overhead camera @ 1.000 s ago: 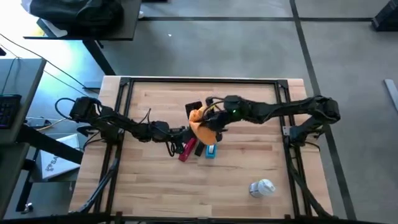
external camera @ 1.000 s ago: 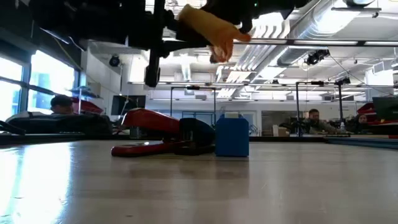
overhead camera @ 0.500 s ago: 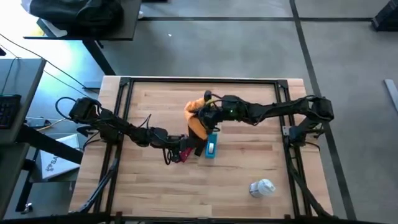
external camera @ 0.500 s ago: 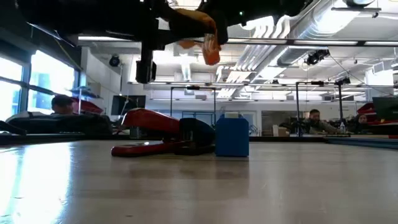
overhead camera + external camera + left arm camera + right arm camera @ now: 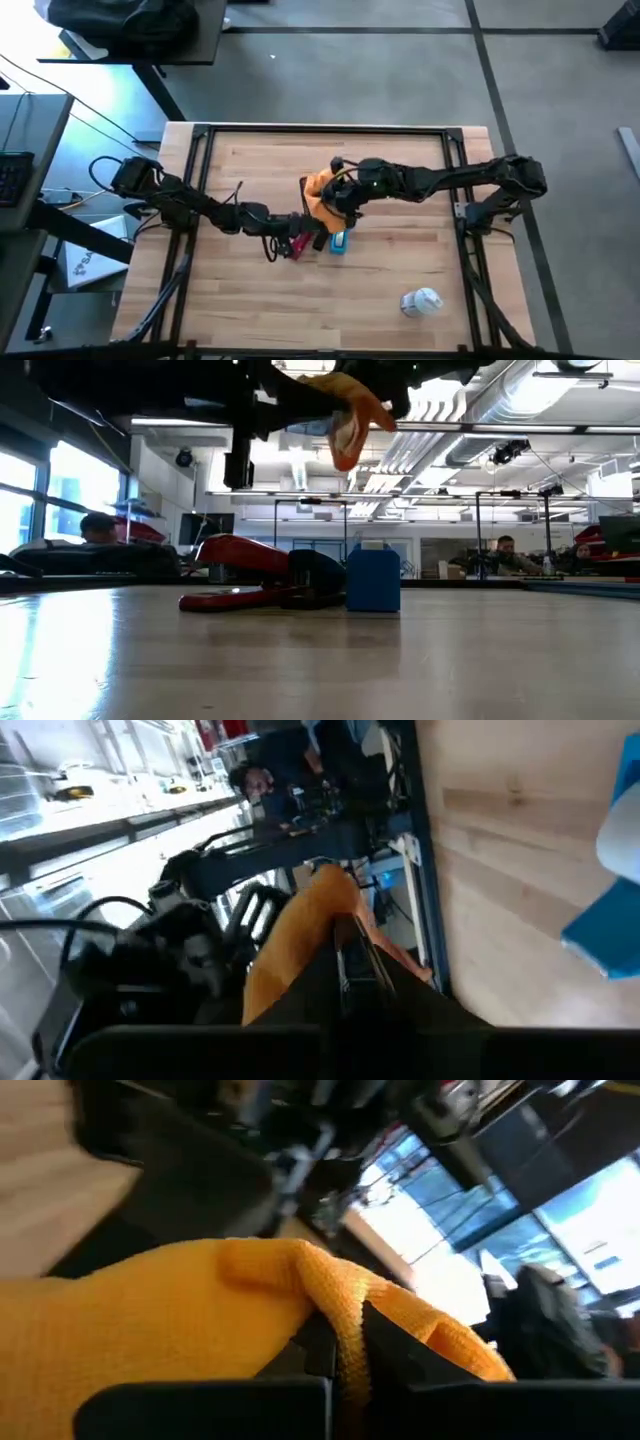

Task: Apply microfiber cloth
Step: Wipe the front and back of the black cellphone with the orange microfiber cloth

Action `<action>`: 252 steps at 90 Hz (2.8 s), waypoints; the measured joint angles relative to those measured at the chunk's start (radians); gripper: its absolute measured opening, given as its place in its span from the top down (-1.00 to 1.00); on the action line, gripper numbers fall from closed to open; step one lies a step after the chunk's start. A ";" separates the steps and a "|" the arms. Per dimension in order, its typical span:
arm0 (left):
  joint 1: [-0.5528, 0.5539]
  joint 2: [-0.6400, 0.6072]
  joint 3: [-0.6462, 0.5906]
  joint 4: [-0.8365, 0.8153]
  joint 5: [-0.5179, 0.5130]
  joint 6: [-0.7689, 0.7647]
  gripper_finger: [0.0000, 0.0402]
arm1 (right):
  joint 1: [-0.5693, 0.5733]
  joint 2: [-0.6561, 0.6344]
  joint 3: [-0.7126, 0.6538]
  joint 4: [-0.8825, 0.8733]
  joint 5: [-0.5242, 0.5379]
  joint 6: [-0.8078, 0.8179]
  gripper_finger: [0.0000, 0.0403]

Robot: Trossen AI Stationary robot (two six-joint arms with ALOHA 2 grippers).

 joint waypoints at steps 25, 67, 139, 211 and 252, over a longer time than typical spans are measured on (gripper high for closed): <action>0.002 0.002 -0.001 -0.002 -0.008 -0.007 0.96 | 0.064 -0.026 0.001 -0.116 0.074 0.103 1.00; -0.058 -0.006 -0.001 0.066 -0.027 0.082 0.96 | -0.015 -0.070 -0.003 -0.032 0.023 0.147 1.00; -0.079 -0.009 0.026 0.040 0.101 -0.059 0.96 | -0.091 -0.151 -0.004 0.090 -0.048 0.006 1.00; -0.026 -0.006 0.090 -0.074 0.244 -0.181 0.96 | 0.009 0.030 -0.001 0.158 -0.171 0.123 1.00; -0.057 -0.007 0.103 -0.087 0.199 -0.107 0.96 | -0.140 0.010 -0.005 0.088 -0.104 0.152 1.00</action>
